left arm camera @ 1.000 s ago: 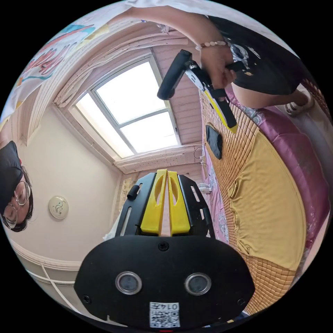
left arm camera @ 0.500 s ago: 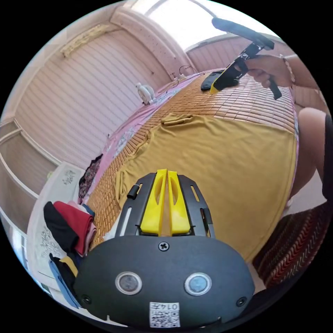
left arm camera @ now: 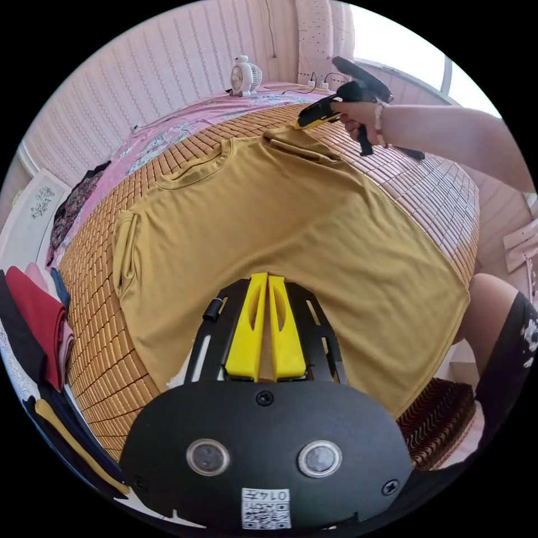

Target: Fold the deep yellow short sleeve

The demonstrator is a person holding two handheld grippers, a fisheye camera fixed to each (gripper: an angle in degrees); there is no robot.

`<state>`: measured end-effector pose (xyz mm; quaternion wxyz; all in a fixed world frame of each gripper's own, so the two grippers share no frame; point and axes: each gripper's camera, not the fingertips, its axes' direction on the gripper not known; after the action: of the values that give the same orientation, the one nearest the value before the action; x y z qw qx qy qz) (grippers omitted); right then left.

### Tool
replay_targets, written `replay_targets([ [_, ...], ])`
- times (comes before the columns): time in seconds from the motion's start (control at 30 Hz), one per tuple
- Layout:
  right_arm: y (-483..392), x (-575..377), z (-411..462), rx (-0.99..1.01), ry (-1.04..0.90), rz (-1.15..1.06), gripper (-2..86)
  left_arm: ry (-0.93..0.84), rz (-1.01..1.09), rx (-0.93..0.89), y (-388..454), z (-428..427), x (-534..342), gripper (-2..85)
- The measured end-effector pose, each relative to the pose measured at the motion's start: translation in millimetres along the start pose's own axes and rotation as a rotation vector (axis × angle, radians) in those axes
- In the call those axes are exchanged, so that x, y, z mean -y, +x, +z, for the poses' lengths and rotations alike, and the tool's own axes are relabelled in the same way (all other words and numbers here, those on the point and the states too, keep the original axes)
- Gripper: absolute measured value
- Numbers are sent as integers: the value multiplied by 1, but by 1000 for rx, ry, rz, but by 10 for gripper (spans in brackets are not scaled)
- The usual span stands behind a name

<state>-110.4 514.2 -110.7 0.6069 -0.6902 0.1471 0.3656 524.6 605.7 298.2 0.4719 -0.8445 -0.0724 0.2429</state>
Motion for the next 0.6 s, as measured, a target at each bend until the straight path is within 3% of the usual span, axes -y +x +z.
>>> replay_targets([
  [0.2,66,-80,-82,-170,37,206,15,74,-25,-70,-36,9,70,-10],
  [0.6,134,-130,-74,-107,-36,255,68,139,145,-241,13,168,330,8],
])
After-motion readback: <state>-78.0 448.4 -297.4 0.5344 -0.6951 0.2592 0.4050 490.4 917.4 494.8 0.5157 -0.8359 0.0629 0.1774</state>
